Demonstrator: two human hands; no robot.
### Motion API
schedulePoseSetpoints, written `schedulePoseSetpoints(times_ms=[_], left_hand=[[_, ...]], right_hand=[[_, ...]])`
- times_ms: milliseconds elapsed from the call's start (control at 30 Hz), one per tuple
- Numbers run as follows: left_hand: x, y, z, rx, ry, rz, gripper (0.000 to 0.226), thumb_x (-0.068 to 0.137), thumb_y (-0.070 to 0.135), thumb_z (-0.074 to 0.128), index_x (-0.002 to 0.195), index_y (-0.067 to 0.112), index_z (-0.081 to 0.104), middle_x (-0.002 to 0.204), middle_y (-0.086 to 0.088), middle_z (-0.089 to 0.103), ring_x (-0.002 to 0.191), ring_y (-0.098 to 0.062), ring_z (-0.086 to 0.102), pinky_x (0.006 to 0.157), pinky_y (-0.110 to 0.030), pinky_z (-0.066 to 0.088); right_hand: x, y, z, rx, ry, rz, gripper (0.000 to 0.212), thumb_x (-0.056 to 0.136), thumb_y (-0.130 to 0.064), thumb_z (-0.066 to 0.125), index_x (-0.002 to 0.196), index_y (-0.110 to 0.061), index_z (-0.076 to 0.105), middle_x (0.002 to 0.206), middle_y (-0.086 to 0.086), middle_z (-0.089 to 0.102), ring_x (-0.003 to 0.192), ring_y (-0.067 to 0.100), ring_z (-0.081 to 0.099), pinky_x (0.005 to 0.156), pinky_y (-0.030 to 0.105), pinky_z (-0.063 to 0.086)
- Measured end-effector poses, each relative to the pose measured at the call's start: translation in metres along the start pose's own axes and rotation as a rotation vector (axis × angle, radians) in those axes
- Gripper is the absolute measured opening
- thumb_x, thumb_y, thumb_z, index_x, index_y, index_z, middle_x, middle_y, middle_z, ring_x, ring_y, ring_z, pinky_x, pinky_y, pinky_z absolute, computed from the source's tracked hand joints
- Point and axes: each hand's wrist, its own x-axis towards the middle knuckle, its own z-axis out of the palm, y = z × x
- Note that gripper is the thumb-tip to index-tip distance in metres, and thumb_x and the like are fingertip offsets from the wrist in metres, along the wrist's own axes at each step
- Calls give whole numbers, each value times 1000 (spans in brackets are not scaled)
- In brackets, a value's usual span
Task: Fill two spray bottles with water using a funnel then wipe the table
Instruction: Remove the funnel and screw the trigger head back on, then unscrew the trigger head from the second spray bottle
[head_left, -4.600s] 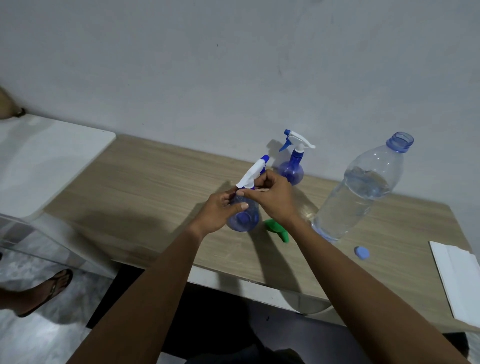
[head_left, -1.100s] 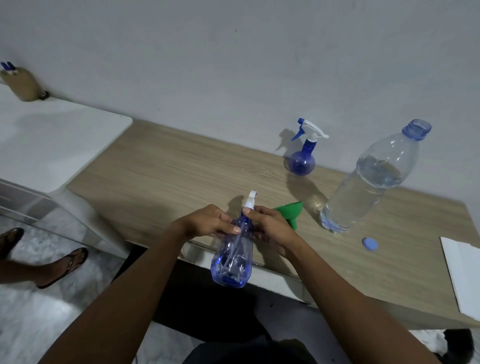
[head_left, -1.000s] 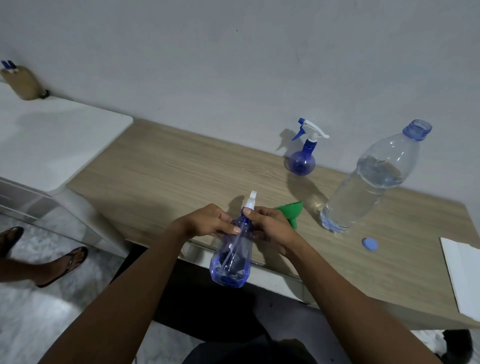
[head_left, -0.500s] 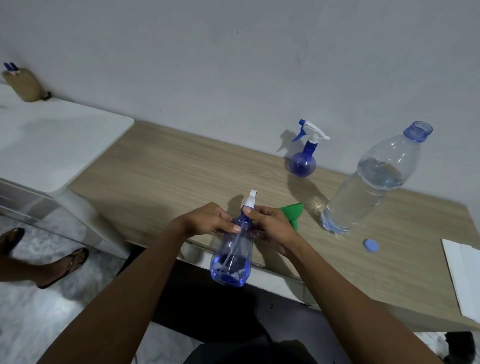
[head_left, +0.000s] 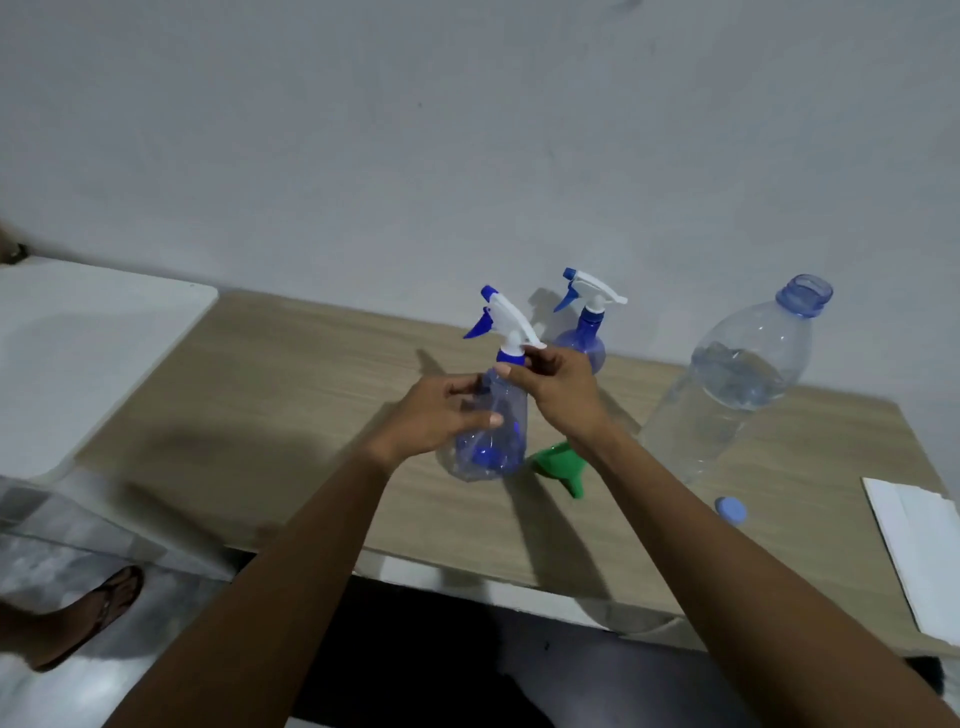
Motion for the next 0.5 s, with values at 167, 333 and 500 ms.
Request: schedulePoseSetpoints(times_ms=[167,333,500], left_hand=[[53,21,6,71,72,107,55,75,11,83,127,20,67,114,6,74,108,-13,70,94,-32,57],[106,13,21,194,206,117,41,71,37,79,109,31,68,101,11,76,95,-14,72,86,-45,60],[142,4,32,288,456,135,38,71,41,84,102,31,66,92,16,73,80,-7,69,75,-31,60]], right_hand=[[39,-13,-11,-12,96,-62,25,87,-4,76,112,2,73,105,17,77,98,25,74,94,41,59],[73,8,-23,-4,298,-12,47,74,-30,84,117,-13,73,114,4,76,111,26,71,98,48,57],[93,41,-40,-44,724,135,25,85,-18,80,106,-19,66,100,-8,68,97,22,68,85,36,59]])
